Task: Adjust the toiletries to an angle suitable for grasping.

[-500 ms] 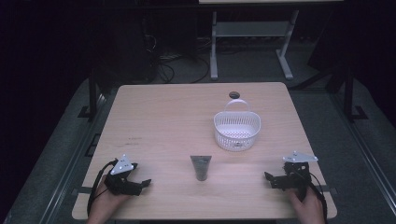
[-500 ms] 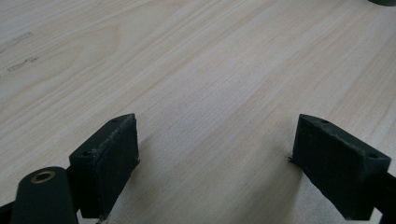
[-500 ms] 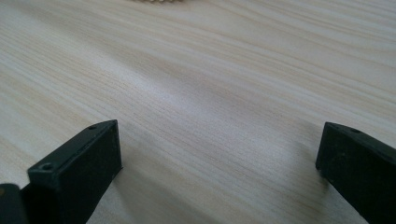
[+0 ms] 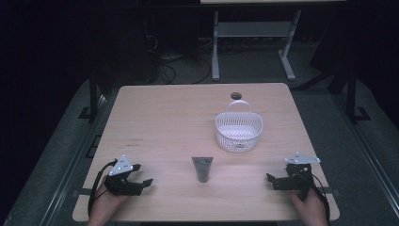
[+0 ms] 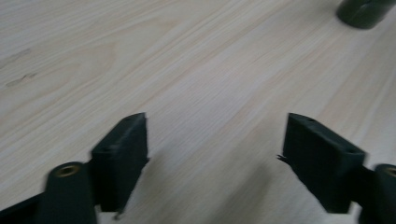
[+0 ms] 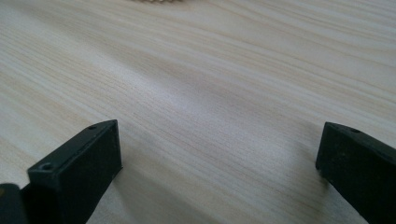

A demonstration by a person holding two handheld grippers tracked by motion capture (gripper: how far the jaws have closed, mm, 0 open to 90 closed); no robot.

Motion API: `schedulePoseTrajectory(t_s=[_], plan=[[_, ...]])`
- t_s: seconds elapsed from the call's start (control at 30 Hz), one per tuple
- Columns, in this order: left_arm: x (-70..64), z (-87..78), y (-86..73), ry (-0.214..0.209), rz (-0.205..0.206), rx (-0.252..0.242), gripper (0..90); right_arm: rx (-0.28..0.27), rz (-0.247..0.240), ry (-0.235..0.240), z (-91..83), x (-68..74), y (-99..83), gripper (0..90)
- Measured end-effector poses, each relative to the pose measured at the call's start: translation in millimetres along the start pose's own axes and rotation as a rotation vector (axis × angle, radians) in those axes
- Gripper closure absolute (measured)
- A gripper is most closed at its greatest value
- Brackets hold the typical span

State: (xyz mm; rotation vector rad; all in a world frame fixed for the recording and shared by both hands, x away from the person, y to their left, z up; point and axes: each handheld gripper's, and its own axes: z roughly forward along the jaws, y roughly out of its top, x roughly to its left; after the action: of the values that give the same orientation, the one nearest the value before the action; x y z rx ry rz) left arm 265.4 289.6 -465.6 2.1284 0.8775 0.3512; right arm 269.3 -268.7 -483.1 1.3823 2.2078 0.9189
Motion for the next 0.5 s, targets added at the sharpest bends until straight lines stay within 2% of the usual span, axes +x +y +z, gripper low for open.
schedulePoseTrajectory(t_s=[0.03,0.07,0.1,0.13,0.23,0.33,0.37,0.4,0.43,0.47,0.5], plan=[[0.0,-0.2,1.2,-0.008,-0.017,-0.007,25.4,0.0,0.0,0.0,0.0,0.0,0.0,0.0],[0.0,-0.2,1.2,-0.008,-0.017,-0.007,26.3,0.0,0.0,0.0,0.0,0.0,0.0,0.0],[-0.2,-0.8,2.3,-0.018,-0.023,-0.009,31.2,0.0,0.0,0.0,0.0,0.0,0.0,0.0],[-0.5,-1.8,3.6,-0.034,-0.022,-0.015,31.2,0.0,0.0,0.0,0.0,0.0,0.0,0.0],[-3.3,-4.1,9.1,-0.06,-0.015,-0.041,43.0,0.0,0.0,0.0,0.0,0.0,0.0,0.0],[-3.8,-4.4,11.0,-0.08,-0.019,-0.044,47.7,0.0,0.0,0.0,0.0,0.0,0.0,0.0],[-4.4,-5.0,12.3,-0.086,-0.016,-0.042,53.1,0.0,0.0,0.0,0.0,0.0,0.0,0.0],[-4.7,-5.1,13.0,-0.091,-0.013,-0.043,53.1,0.0,0.0,0.0,0.0,0.0,0.0,0.0],[-5.3,-5.4,14.0,-0.098,-0.009,-0.041,58.8,0.0,0.0,0.0,0.0,0.0,0.0,0.0],[-6.2,-5.9,15.0,-0.101,-0.007,-0.042,58.8,0.0,0.0,0.0,0.0,0.0,0.0,0.0],[-6.6,-6.4,16.3,-0.109,-0.002,-0.042,65.0,0.0,0.0,0.0,0.0,0.0,0.0,0.0]])
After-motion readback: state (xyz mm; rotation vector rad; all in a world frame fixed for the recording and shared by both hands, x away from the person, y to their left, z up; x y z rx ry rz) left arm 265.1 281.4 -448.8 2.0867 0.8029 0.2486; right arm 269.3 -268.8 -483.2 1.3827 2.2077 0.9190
